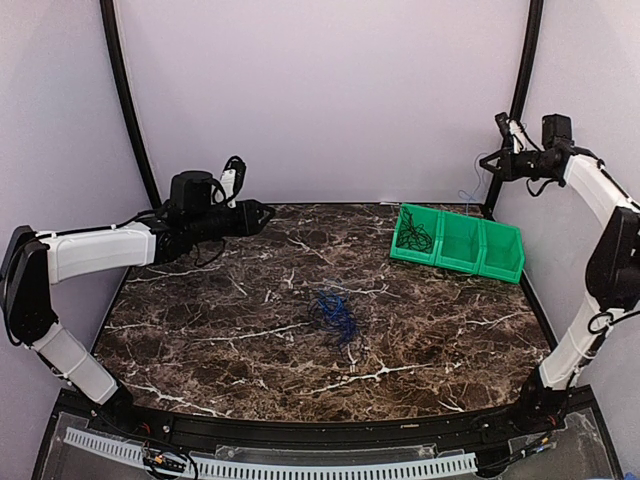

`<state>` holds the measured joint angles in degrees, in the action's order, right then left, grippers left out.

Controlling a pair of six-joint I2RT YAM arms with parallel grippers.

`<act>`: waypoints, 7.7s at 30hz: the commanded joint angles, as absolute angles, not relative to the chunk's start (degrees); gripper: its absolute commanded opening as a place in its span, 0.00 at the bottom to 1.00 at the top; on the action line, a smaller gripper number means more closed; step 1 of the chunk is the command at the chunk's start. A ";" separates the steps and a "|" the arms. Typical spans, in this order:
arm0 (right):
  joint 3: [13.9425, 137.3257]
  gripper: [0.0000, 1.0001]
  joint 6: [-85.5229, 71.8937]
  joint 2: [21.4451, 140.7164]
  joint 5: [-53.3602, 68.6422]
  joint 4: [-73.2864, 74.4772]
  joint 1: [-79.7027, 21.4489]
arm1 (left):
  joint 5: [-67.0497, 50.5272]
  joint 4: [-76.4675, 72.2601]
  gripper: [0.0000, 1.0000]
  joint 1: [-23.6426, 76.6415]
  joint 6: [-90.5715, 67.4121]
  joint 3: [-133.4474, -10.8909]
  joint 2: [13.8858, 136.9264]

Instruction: Untangle the cables

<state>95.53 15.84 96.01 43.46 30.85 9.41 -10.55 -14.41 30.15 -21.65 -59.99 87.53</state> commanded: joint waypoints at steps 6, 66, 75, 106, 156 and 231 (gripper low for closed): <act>95.78 0.00 15.14 111.66 48.04 33.48 9.27 | -11.91 -14.15 0.38 30.06 -22.14 -60.07 87.69; 96.02 0.45 28.16 112.51 31.08 36.71 -29.71 | -26.96 -1.62 0.36 35.78 -24.91 -69.51 106.39; 99.41 0.50 27.77 123.53 30.19 35.46 -35.26 | -21.64 4.59 0.37 34.90 -24.63 -72.78 106.21; 104.51 0.00 24.24 118.45 21.70 31.54 -39.09 | -21.07 -16.78 0.57 36.28 -32.31 -63.05 98.83; 113.31 0.00 21.17 94.80 44.96 42.34 -38.39 | 3.68 -52.78 0.14 41.91 -35.80 -60.76 115.64; 94.55 0.00 16.05 92.98 26.21 27.56 5.01 | -0.77 -2.68 0.67 35.16 -13.78 -67.29 88.75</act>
<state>96.42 15.31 90.87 27.14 31.14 4.12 0.01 -0.12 34.94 -15.25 -67.61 93.60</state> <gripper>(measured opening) 0.014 0.675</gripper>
